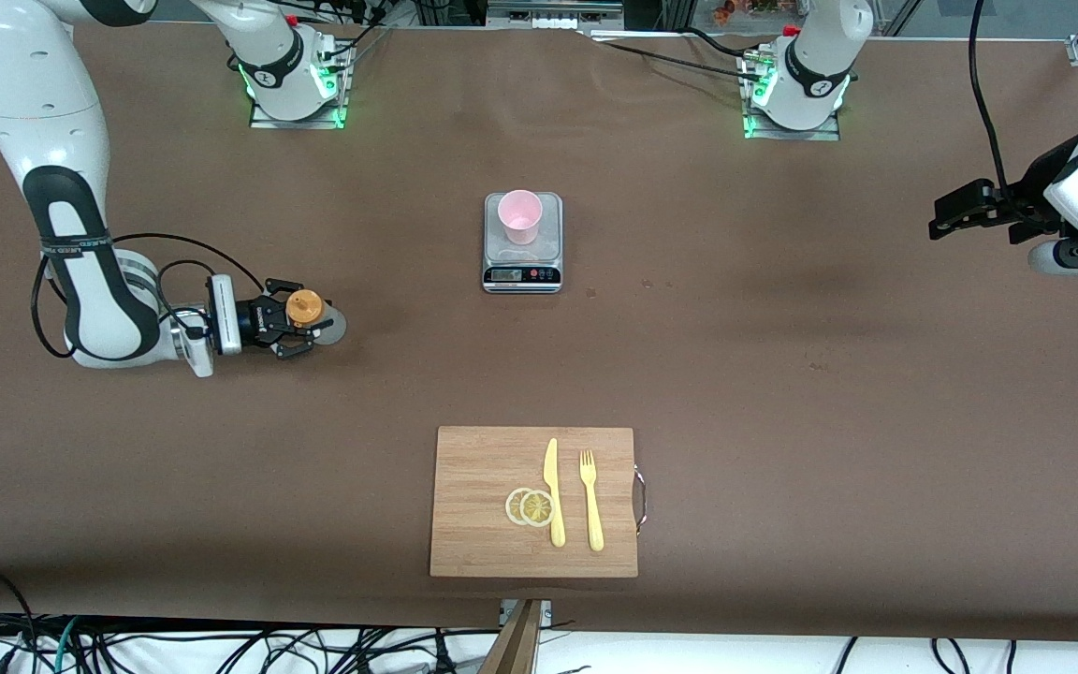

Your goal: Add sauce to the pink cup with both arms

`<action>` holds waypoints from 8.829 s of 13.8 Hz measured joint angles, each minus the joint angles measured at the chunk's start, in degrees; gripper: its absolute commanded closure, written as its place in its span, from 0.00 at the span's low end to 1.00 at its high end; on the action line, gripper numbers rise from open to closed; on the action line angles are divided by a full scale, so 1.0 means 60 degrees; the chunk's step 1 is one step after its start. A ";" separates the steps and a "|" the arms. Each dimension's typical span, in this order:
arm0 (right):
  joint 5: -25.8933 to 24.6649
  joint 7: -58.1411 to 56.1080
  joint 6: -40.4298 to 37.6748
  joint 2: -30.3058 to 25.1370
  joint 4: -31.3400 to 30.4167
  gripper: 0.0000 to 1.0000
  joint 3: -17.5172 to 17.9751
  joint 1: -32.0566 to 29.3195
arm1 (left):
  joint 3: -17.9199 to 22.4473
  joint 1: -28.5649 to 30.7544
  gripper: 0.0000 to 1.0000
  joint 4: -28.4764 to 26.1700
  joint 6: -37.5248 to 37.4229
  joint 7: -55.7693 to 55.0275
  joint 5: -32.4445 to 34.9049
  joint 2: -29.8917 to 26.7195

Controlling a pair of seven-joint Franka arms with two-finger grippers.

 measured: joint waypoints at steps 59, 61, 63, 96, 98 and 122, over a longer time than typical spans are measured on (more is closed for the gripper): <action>-1.2388 1.5400 0.0067 -0.2015 0.1528 0.97 0.2046 0.7205 | 0.0004 0.0001 0.00 0.0016 -0.0009 -0.0001 0.0001 0.0074; -1.1550 1.4672 0.0532 -0.2075 0.1625 0.97 0.2039 0.6647 | 0.0004 0.0001 0.00 0.0016 -0.0009 -0.0001 0.0001 0.0075; -1.0628 1.3903 0.0879 -0.2218 0.1707 0.97 0.2023 0.6064 | 0.0004 0.0001 0.00 0.0015 -0.0009 -0.0001 0.0001 0.0076; -0.0052 -0.1314 -0.1336 0.0515 0.0251 0.00 -0.0431 -0.0848 | 0.0005 0.0002 0.00 0.0018 -0.0009 -0.0001 0.0001 0.0083; -0.0056 -0.1311 -0.1334 0.0521 0.0250 0.00 -0.0472 -0.0839 | 0.0005 0.0002 0.00 0.0018 -0.0009 -0.0001 0.0001 0.0083; -0.9449 1.5375 0.1777 -0.5441 0.0109 0.00 -0.1058 0.2070 | 0.0004 0.0001 0.00 0.0023 -0.0009 -0.0001 0.0001 0.0089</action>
